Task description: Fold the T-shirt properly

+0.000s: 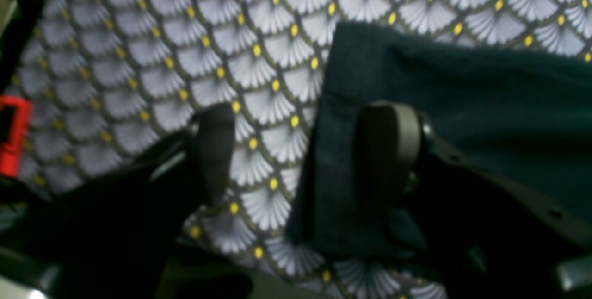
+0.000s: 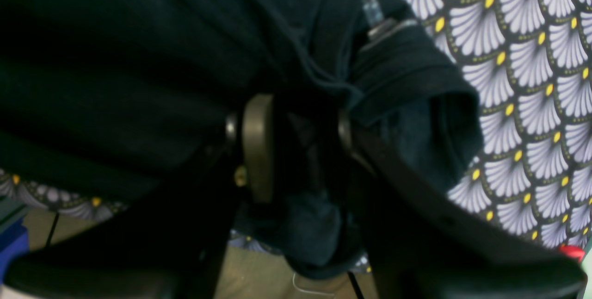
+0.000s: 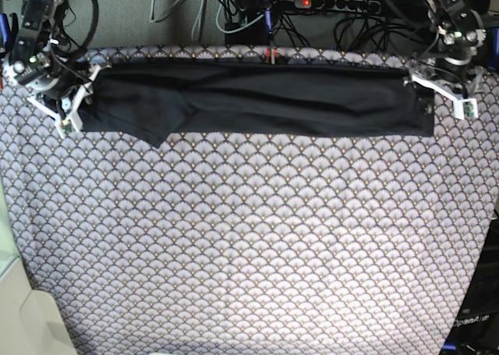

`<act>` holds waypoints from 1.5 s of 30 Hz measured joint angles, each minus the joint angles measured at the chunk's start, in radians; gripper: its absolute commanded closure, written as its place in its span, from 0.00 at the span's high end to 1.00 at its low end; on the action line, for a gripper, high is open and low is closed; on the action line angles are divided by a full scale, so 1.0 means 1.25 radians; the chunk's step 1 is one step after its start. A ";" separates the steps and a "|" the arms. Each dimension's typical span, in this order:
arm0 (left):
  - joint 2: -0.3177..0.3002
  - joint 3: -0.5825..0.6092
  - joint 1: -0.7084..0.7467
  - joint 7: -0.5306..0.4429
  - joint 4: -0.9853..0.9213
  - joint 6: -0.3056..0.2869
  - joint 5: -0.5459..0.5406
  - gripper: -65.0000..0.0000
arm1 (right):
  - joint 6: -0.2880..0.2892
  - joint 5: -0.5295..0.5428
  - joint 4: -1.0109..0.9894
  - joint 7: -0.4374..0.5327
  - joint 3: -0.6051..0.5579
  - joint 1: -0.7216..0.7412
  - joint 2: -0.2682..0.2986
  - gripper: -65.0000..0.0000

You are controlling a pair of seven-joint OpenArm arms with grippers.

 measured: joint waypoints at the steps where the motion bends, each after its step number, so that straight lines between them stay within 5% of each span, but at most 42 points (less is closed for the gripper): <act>1: 0.000 0.000 -0.007 0.004 -0.014 0.000 0.000 0.65 | 0.000 0.000 0.000 0.000 -0.001 0.000 0.000 0.29; 32: -0.001 0.062 -0.024 -0.076 -0.123 0.005 -0.037 0.64 | 0.000 0.000 0.000 0.000 -0.002 0.000 0.000 0.30; 35: -0.001 0.060 -0.026 -0.076 -0.124 0.005 -0.037 0.50 | 0.000 0.000 0.000 0.000 -0.002 0.000 0.000 0.30; 40: 0.004 0.065 -0.027 -0.069 -0.119 -0.016 -0.042 0.01 | 0.000 0.000 0.000 0.000 -0.002 0.000 0.000 0.30; 45: 0.006 0.065 -0.027 -0.051 -0.100 -0.013 -0.038 0.00 | 0.000 0.000 0.000 0.000 -0.002 0.000 0.000 0.30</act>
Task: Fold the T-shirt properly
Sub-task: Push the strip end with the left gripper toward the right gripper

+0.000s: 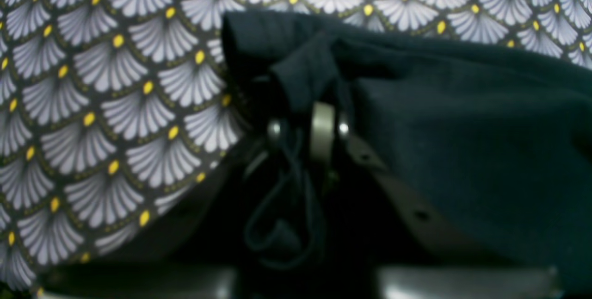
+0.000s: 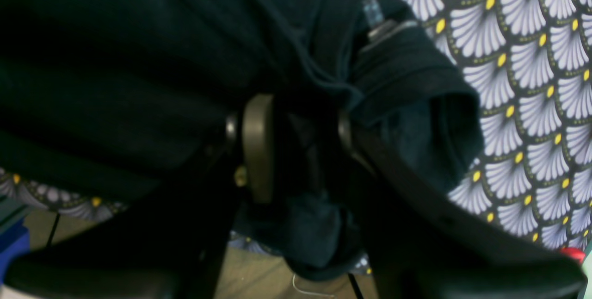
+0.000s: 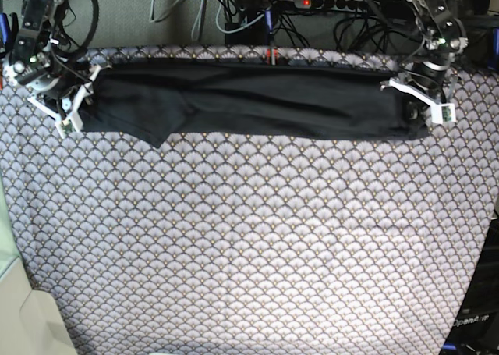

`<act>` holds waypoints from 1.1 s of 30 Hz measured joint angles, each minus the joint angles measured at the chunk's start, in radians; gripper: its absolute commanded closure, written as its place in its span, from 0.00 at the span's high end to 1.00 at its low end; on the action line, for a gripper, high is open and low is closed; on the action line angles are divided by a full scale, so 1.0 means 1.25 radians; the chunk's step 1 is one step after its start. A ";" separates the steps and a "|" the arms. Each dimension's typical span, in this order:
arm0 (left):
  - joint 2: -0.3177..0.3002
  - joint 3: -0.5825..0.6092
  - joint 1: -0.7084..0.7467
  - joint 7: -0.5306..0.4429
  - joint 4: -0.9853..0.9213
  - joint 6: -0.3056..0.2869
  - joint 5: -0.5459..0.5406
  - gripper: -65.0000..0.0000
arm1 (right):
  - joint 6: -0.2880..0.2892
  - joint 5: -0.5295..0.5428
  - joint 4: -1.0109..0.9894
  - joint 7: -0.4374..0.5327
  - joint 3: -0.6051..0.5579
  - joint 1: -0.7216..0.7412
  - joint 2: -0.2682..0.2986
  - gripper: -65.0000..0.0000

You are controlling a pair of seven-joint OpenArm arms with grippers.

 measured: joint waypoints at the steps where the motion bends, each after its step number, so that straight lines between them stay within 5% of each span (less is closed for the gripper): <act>1: 0.004 0.000 0.002 0.018 0.019 0.002 0.013 0.00 | 0.000 0.000 0.000 0.000 0.000 0.000 0.000 0.30; 9: 0.054 0.011 0.021 0.064 0.254 0.008 0.040 0.00 | 0.000 0.000 0.000 0.002 -0.001 0.000 0.000 0.30; 19: 0.062 0.187 0.055 0.214 0.394 0.015 0.041 0.00 | 0.000 0.000 0.000 0.002 -0.001 0.000 0.000 0.30; 27: -0.008 0.381 0.120 0.291 0.414 0.016 0.047 0.00 | 0.000 0.000 0.000 0.002 -0.001 0.000 0.000 0.30; 33: -0.009 0.480 0.105 0.346 0.428 0.016 0.048 0.00 | 0.000 0.000 0.000 0.000 -0.001 0.000 -0.002 0.30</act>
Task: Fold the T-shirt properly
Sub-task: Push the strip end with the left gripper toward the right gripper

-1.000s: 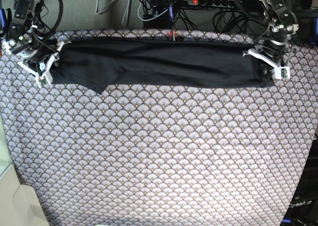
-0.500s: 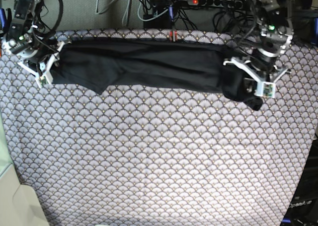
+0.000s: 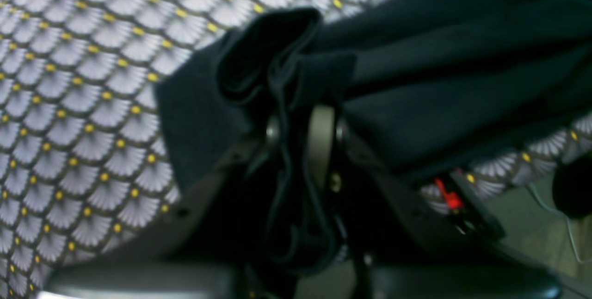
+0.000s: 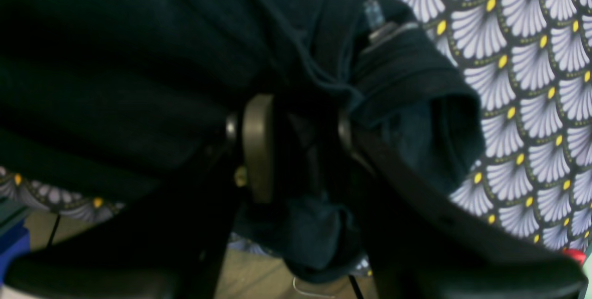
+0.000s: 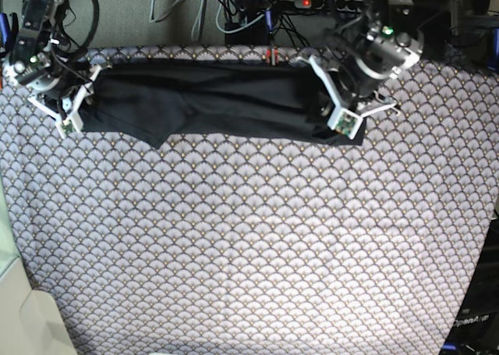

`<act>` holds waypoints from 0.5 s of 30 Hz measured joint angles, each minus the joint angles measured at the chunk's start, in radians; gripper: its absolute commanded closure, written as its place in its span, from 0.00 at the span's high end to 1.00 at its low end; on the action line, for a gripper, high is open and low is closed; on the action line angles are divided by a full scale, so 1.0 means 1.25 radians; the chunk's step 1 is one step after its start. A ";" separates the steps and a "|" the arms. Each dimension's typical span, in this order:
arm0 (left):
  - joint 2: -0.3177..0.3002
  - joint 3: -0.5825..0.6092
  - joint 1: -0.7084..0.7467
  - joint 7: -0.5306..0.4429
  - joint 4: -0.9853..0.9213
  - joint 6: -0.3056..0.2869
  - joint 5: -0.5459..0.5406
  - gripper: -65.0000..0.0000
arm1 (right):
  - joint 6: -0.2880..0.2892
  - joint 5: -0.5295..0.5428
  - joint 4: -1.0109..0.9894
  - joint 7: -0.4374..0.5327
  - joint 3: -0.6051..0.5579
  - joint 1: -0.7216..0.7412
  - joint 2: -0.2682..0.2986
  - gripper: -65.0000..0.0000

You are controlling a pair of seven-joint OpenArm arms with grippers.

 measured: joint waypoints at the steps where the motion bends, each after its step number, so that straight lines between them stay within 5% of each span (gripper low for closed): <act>1: -0.002 0.023 -0.013 0.015 0.000 0.011 0.005 0.00 | 0.000 0.000 0.000 0.000 0.000 0.001 0.000 0.30; 15: 0.039 0.236 -0.118 0.136 -0.006 0.013 0.002 0.00 | 0.000 0.000 0.000 0.001 0.000 -0.001 -0.001 0.30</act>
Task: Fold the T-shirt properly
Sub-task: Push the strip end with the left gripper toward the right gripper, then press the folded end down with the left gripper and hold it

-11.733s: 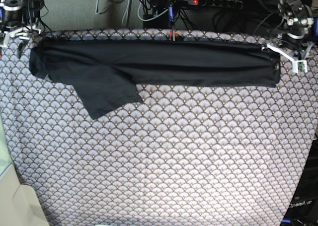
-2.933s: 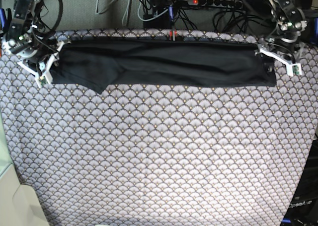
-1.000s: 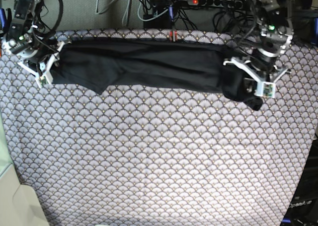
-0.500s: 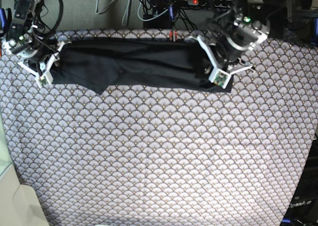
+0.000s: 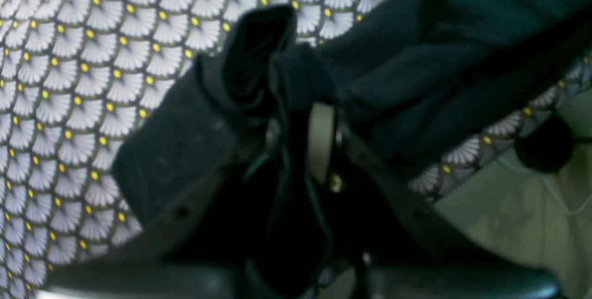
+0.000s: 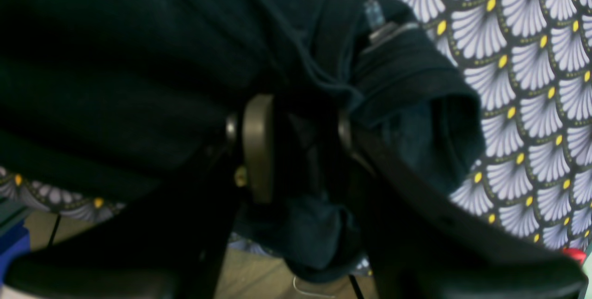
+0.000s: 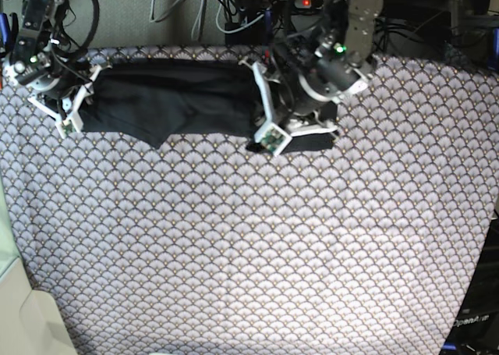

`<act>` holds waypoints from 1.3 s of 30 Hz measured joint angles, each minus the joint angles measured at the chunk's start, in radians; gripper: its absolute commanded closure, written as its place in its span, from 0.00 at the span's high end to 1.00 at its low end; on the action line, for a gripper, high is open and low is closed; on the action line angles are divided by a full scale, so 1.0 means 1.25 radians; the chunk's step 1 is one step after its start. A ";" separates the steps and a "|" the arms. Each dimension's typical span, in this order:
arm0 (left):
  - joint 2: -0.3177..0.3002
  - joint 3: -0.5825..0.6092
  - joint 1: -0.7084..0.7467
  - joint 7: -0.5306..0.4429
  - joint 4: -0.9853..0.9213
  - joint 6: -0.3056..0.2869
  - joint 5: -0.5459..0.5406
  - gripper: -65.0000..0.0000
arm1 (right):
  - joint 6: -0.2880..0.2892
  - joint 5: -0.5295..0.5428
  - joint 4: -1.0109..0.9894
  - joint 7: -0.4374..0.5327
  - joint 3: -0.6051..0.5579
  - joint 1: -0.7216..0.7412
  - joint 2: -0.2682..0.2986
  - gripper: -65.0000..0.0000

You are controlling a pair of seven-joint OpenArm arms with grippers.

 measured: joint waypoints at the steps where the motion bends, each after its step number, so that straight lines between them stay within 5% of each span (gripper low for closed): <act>1: 0.004 0.007 -0.005 0.000 0.000 0.000 -0.001 0.00 | 0.000 0.000 0.000 -0.001 0.000 0.000 0.000 0.30; 7: 0.017 0.057 -0.010 0.003 -0.016 0.010 -0.003 0.00 | 0.000 0.000 0.000 -0.001 0.000 0.000 0.000 0.30; 12: 0.013 0.126 -0.023 -0.002 -0.018 0.108 -0.002 0.00 | 0.000 0.000 0.000 -0.002 -0.001 0.000 0.000 0.30; 23: 0.013 0.150 -0.037 0.005 -0.027 0.117 -0.006 0.00 | -0.006 -0.008 0.002 -0.001 -0.027 0.002 0.002 0.30; 31: 0.008 0.150 -0.033 -0.003 -0.036 0.112 -0.012 0.65 | -0.006 -0.008 0.002 -0.001 -0.028 0.002 0.002 0.30; 39: -0.035 0.149 -0.046 -0.012 -0.034 0.107 -0.158 0.69 | -0.006 -0.008 0.003 0.001 -0.029 0.002 0.004 0.30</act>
